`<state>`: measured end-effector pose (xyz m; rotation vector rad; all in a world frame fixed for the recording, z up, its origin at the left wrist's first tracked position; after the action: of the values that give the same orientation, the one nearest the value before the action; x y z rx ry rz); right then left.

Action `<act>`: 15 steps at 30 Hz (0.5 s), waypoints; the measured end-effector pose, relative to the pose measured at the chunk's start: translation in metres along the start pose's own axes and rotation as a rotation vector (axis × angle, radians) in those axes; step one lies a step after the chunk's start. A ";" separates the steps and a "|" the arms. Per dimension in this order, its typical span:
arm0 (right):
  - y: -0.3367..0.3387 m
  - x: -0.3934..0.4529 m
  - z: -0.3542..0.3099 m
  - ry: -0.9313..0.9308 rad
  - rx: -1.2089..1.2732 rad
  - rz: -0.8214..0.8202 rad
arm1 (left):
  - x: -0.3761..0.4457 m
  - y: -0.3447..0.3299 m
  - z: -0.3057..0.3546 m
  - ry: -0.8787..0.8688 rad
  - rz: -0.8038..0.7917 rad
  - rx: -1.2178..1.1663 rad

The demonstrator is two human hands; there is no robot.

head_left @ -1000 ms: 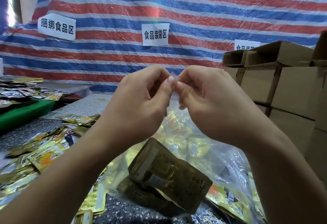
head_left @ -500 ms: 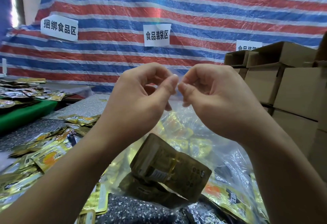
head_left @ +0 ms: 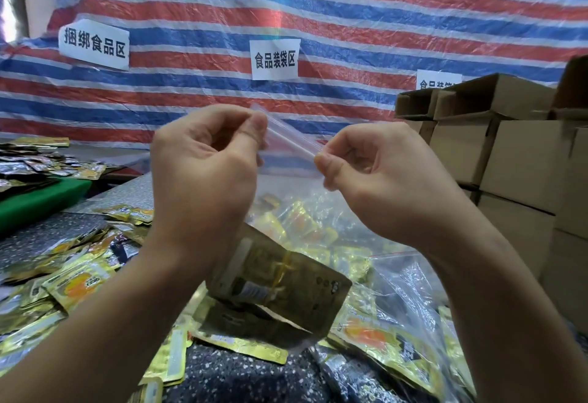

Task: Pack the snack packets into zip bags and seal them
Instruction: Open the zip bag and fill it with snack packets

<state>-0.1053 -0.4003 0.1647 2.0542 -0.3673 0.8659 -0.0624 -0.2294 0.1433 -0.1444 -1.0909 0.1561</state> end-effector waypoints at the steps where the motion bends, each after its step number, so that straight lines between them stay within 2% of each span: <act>1: 0.001 0.000 0.002 -0.006 -0.007 -0.007 | 0.003 0.004 -0.002 0.004 0.028 -0.003; 8: 0.002 0.003 0.014 -0.037 -0.096 -0.060 | 0.023 0.033 -0.013 0.020 0.177 0.010; 15: -0.002 0.002 0.017 -0.013 -0.121 -0.101 | 0.027 0.040 -0.023 0.001 0.169 0.058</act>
<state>-0.0954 -0.4125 0.1584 1.9504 -0.3121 0.7517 -0.0320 -0.1860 0.1482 -0.1842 -1.0722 0.3392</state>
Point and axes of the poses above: each hand's wrist, its own x-axis towards the middle knuckle, its own y-axis out of the back of the hand, z = x × y, the point moved 6 cm from there along x, towards the middle knuckle, and after that the axes turned 4 degrees about -y, right-handed, at the moved point
